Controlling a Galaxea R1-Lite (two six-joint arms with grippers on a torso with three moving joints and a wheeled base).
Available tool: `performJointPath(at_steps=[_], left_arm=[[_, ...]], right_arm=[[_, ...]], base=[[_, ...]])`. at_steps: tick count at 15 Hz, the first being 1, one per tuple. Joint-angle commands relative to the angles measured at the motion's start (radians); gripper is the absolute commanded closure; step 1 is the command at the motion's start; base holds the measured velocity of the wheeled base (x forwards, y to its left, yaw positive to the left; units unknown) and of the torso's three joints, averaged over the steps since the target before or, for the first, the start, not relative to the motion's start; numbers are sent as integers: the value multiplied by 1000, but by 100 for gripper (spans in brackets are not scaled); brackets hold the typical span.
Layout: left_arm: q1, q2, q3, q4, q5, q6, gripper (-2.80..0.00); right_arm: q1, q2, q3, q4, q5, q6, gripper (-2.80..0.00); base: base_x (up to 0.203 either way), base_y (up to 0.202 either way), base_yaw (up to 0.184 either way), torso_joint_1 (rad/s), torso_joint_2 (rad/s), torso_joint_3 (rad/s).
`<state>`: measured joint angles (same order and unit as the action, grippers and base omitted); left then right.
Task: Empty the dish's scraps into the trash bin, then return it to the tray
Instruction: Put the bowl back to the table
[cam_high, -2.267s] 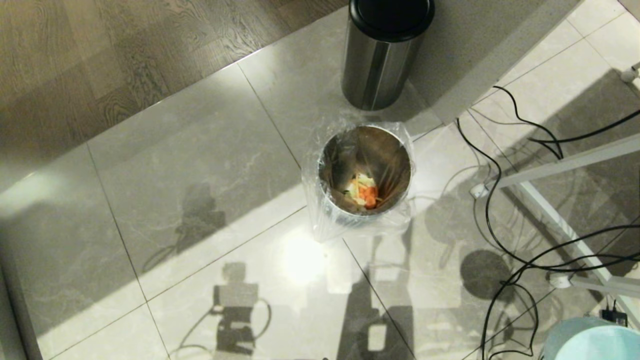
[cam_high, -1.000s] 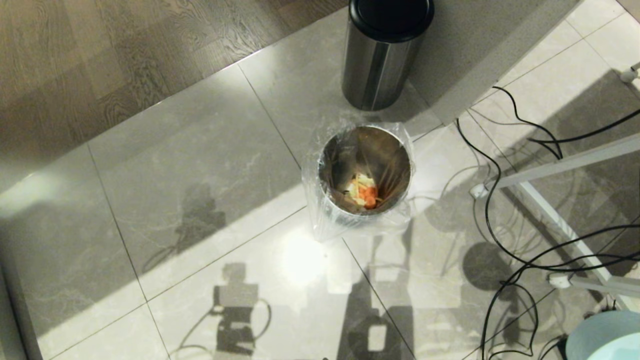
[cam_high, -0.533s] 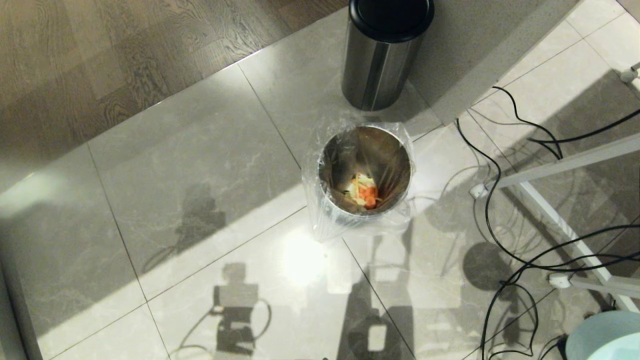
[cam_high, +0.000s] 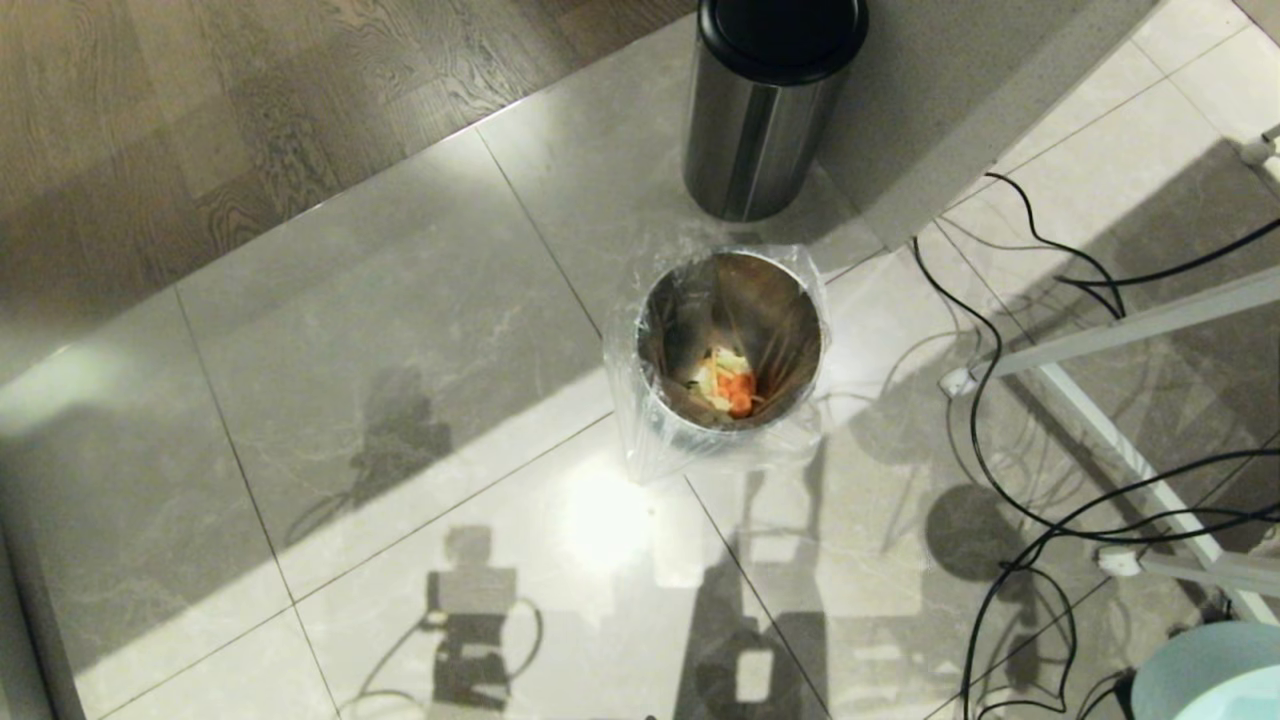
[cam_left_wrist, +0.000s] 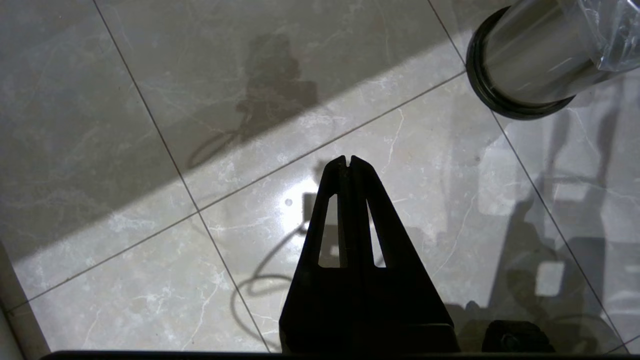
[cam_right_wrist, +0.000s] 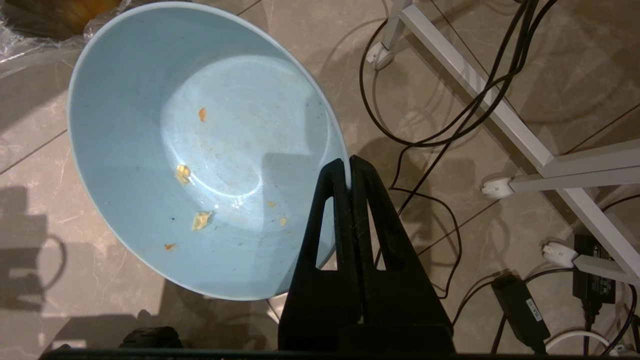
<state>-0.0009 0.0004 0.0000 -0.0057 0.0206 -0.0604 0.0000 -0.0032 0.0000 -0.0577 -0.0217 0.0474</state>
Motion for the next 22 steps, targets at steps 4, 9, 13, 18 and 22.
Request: performJointPath(at_steps=[4,9,13,18,22], left_arm=[[1,1,0,0,1,-1,0],[-1,1,0,0,2,-2,0],[-1,1,0,0,2,-2,0],[-1,1,0,0,2,-2,0],[-1,1,0,0,2,-4,0]], right_arm=[[0,3,0,-1,0,0,0],[0,3,0,-1,0,0,0],[0,3,0,-1,0,0,0],[0,3,0,-1,0,0,0],[0,3,0,-1,0,0,0]], base=[[0,0,0,0,0,0],[0,0,0,0,2,65],[0,0,0,0,2,183],[0,0,0,4,5,202],[0,0,0,1,3,200]])
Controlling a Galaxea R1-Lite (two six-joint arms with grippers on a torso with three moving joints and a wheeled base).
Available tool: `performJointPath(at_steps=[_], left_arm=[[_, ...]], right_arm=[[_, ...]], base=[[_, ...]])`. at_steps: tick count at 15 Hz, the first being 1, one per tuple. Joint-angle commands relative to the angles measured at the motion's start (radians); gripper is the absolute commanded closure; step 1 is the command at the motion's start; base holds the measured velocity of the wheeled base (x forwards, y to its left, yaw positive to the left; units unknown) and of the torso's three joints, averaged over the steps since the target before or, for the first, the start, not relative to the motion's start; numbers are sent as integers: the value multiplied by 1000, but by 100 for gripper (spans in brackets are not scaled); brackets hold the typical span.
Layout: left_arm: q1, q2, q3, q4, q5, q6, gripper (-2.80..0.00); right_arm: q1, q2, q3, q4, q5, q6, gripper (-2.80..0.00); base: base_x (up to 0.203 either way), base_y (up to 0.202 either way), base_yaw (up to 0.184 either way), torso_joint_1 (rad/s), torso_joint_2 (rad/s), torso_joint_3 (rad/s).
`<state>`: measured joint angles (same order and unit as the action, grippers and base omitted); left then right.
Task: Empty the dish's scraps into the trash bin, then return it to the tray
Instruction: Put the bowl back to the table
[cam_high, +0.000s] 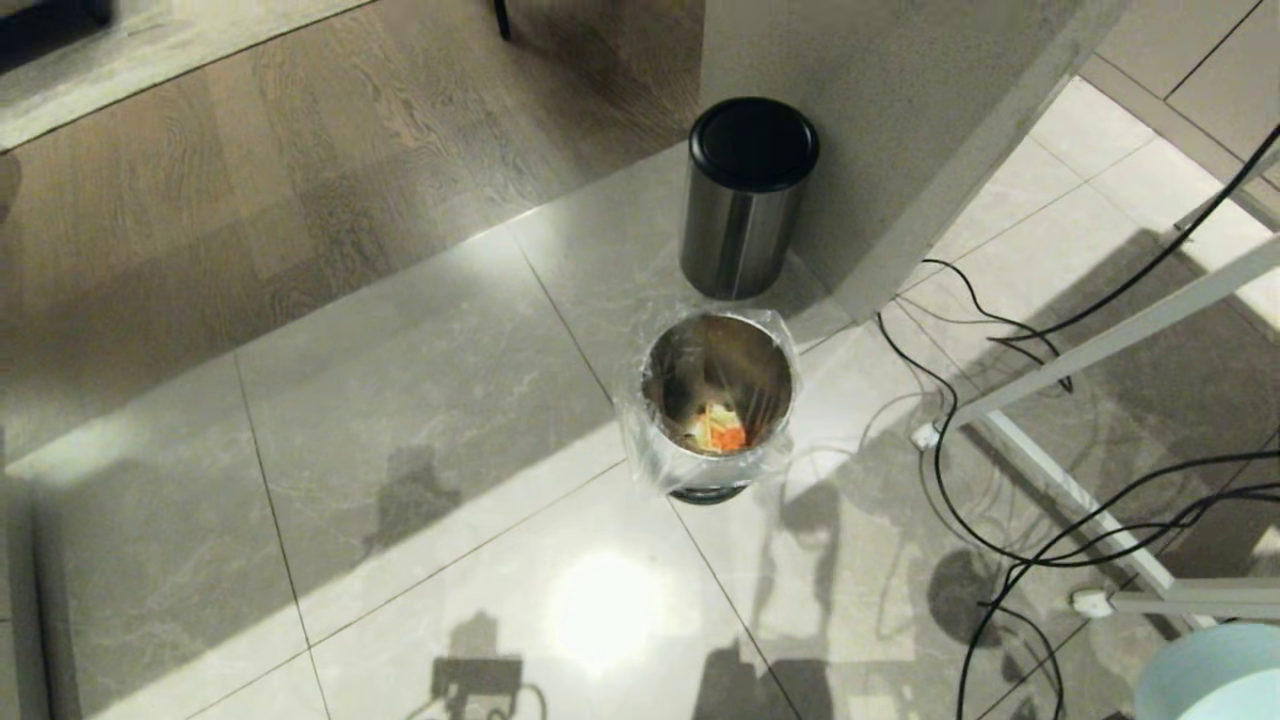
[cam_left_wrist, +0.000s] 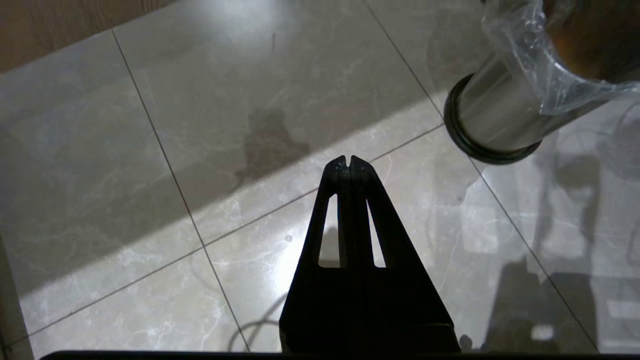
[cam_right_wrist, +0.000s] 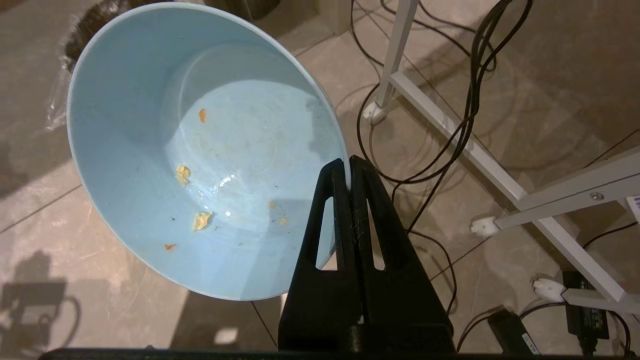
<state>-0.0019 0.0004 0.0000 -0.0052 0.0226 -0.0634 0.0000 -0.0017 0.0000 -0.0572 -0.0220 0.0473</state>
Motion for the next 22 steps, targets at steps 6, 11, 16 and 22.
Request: performJointPath(at_steps=[6,11,16,22], left_arm=[[0,1,0,-1,0,-1,0],[0,1,0,-1,0,-3,0],[0,1,0,-1,0,-1,0],[0,1,0,-1,0,-3,0]], right_arm=[[0,2,0,-1,0,0,0],[0,2,0,-1,1,0,0],[0,2,0,-1,-1,0,0],[0,2,0,-1,-1,0,0]], base=[[0,0,0,3,3,200],[0,0,0,5,1,202],[0,0,0,1,3,203],[0,0,0,1,3,204]])
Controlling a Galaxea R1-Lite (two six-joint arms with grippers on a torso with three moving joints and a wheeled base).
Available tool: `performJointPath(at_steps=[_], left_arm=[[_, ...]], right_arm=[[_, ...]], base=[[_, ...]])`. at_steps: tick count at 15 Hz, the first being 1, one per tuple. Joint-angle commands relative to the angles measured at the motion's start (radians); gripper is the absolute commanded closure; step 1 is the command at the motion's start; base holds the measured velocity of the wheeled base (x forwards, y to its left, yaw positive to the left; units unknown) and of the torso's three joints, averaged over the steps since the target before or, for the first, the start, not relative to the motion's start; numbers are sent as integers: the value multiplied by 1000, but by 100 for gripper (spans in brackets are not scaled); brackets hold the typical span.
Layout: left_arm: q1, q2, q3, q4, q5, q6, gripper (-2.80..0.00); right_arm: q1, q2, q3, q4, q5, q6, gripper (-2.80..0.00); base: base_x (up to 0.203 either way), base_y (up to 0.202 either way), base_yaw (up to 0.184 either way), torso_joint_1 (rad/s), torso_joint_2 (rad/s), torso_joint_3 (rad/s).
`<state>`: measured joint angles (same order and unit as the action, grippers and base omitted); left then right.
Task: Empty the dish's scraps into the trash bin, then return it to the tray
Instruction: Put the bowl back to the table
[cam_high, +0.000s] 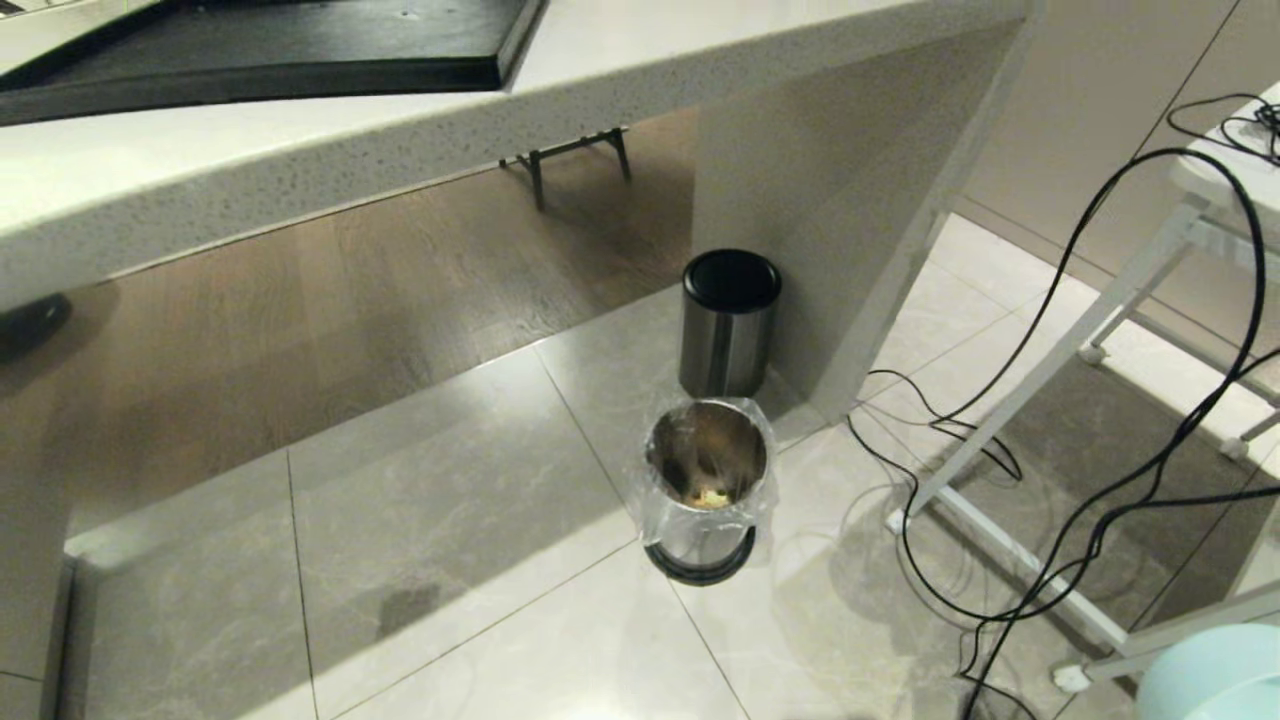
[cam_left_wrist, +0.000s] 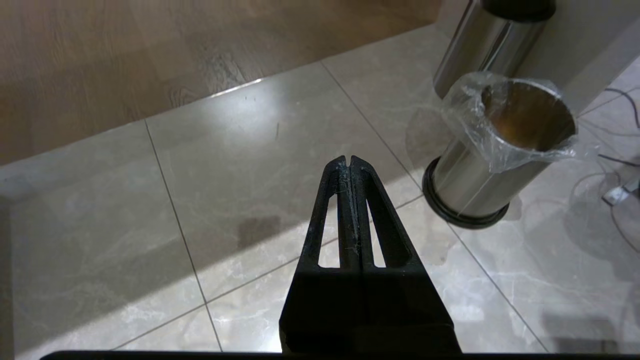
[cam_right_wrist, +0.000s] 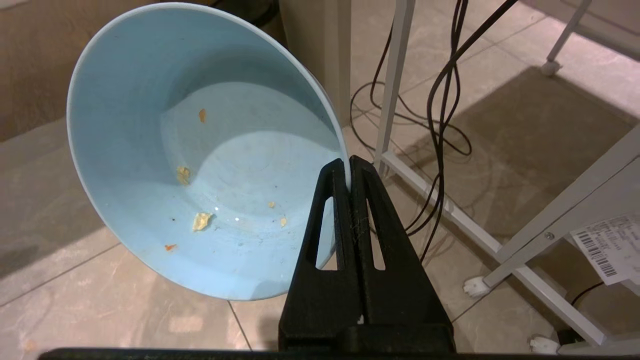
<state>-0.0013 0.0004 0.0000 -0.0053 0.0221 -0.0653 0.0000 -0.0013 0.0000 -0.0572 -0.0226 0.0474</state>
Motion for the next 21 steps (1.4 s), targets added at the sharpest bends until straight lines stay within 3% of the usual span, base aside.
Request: performJointPath(at_steps=[1,10,21], left_arm=[[0,1,0,-1,1,-1,0],[0,1,0,-1,1,-1,0],[0,1,0,-1,1,2,0]], right_arm=[[0,1,0,-1,1,0,0],[0,1,0,-1,0,0,0],[0,1,0,-2,0,1,0]], base=[[0,0,0,3,0,193],[0,0,0,4,1,203],[0,0,0,1,1,25]])
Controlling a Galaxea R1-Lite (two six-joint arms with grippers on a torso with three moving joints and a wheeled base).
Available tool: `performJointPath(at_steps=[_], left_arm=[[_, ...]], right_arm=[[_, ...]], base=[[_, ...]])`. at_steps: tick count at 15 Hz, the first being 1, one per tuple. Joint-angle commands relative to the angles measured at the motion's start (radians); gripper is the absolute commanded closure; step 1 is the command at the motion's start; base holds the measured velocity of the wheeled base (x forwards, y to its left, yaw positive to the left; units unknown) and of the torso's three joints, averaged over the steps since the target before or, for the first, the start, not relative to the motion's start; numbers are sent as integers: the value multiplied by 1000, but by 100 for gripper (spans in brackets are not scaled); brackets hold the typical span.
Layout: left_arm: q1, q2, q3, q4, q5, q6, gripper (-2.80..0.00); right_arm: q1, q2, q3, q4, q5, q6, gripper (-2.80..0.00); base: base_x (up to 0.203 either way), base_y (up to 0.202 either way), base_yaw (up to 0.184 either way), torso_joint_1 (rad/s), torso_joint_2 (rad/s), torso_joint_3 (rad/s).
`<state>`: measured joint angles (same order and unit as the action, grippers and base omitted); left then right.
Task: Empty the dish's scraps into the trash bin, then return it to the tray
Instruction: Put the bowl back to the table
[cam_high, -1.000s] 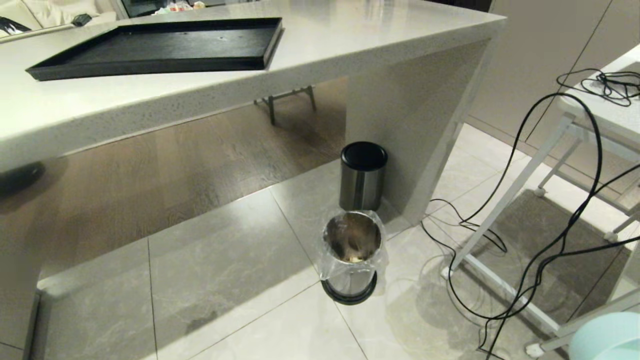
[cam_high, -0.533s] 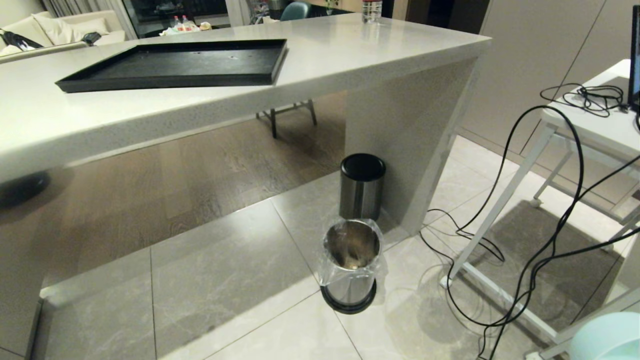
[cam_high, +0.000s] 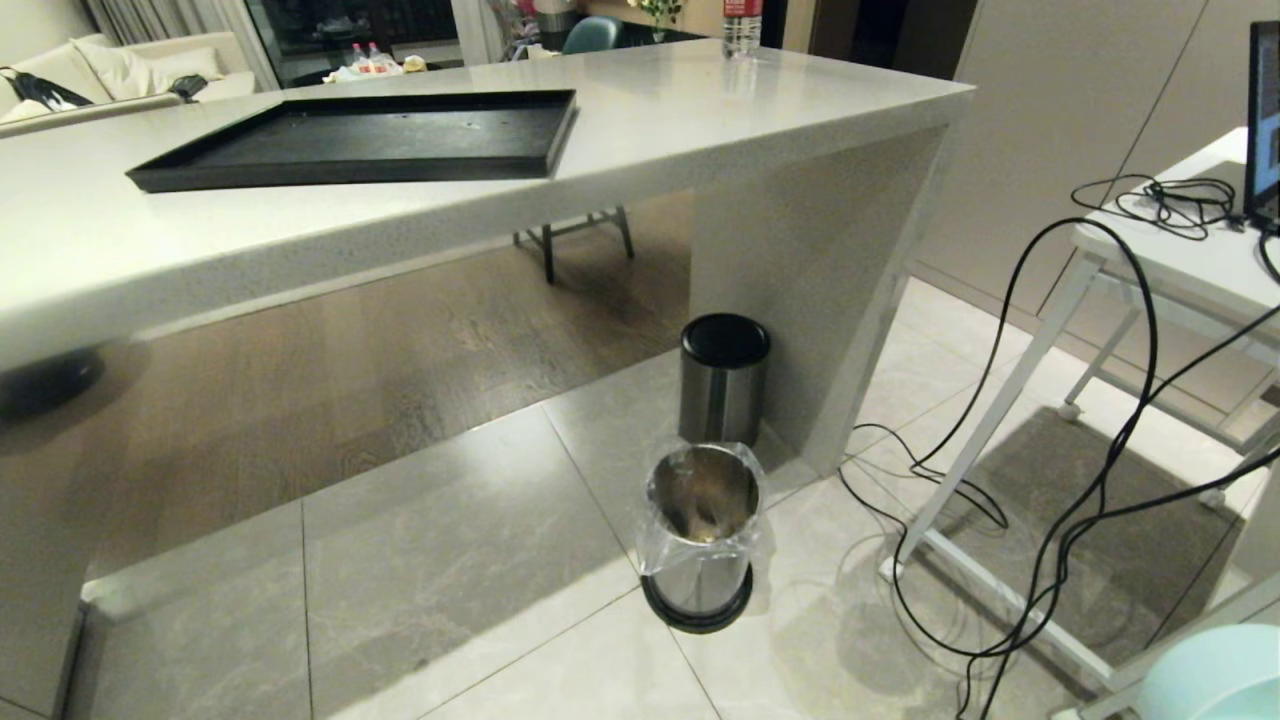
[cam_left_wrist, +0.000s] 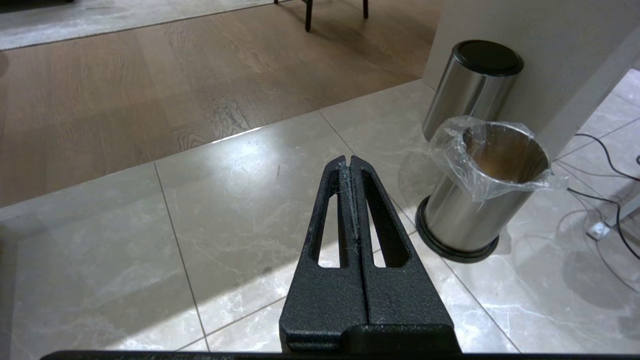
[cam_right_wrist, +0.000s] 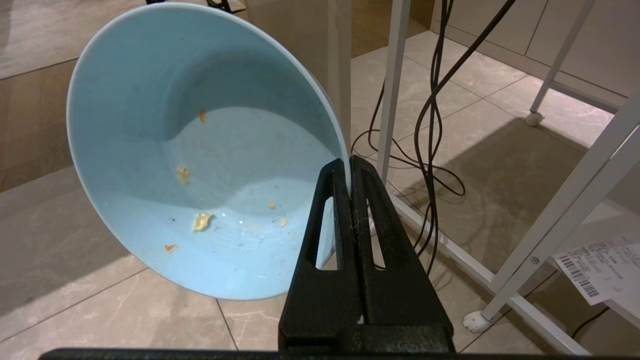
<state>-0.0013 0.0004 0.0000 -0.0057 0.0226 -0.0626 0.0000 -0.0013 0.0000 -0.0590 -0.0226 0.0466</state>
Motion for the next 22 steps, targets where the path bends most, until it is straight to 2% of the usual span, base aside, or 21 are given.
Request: performJointPath(at_steps=[1,6,17,22], left_arm=[[1,1,0,0,0,0,0],[0,1,0,0,0,0,0],[0,1,0,0,0,0,0],[0,1,0,0,0,0,0]], right_arm=[[0,1,0,1,0,2,0],[0,1,0,1,0,4,0],[0,1,0,-1,0,4,0],[0,1,0,0,0,4,0]], base=[[0,0,0,0,0,0],[-1,-1,17,1,0,0],[-1,-8,167,4,2,3],[-1,-1,16,0,0,0]])
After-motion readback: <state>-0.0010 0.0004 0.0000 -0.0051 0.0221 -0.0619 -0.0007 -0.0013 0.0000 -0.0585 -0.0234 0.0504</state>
